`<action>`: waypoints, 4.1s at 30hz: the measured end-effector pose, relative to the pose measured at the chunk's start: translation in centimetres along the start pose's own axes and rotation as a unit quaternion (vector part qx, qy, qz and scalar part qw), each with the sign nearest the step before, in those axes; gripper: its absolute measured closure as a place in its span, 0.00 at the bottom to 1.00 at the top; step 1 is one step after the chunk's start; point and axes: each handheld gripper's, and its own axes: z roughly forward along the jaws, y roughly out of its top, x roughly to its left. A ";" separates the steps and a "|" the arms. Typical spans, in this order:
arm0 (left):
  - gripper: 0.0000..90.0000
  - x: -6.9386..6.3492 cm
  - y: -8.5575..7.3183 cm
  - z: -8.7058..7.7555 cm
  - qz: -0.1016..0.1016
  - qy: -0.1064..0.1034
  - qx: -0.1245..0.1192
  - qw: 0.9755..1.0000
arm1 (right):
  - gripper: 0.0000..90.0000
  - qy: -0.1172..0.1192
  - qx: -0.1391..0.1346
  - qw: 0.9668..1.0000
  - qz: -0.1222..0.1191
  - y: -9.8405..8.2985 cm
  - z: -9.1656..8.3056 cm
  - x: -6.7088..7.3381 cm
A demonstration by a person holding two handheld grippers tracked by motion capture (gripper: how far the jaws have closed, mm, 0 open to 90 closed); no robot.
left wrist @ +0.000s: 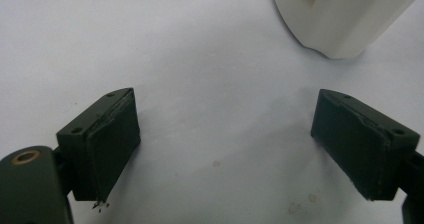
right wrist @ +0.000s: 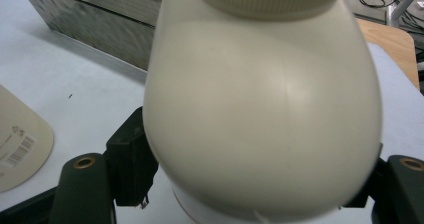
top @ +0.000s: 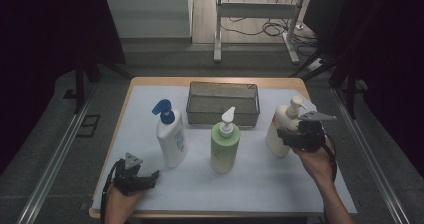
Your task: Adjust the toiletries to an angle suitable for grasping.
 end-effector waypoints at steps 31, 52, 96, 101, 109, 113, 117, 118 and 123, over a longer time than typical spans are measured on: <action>0.13 0.0 0.0 0.0 0.001 0.000 0.000 1.000 | 0.41 0.024 -0.001 1.000 0.018 0.6 -0.7 -0.2; 0.13 0.0 0.0 0.0 0.001 0.000 0.000 1.000 | 0.41 0.049 -0.015 0.999 -0.005 3.4 -3.5 1.1; 0.13 0.0 0.0 0.0 -0.001 0.000 -0.002 1.000 | 0.41 0.074 -0.049 0.996 -0.021 11.4 -0.6 5.1; 0.13 0.0 0.0 0.0 -0.001 -0.001 -0.001 1.000 | 0.41 0.069 -0.051 0.996 -0.027 12.2 0.1 5.5; 0.13 0.0 0.0 0.0 -0.001 -0.001 -0.002 1.000 | 0.41 0.070 -0.053 0.996 -0.020 13.4 1.2 5.9; 0.13 0.0 0.0 0.0 -0.001 -0.001 -0.001 1.000 | 0.41 0.068 -0.055 0.996 -0.021 14.0 2.2 6.2; 0.13 0.0 0.0 0.0 -0.001 -0.001 -0.001 1.000 | 0.41 0.068 -0.057 0.996 -0.020 14.4 2.8 6.5; 0.13 0.0 0.0 0.0 -0.001 -0.001 -0.001 1.000 | 0.41 0.067 -0.059 0.996 -0.023 14.6 3.1 6.6; 0.13 0.0 0.0 0.0 -0.001 -0.001 -0.001 1.000 | 0.41 0.066 -0.062 0.996 -0.020 15.2 4.1 6.9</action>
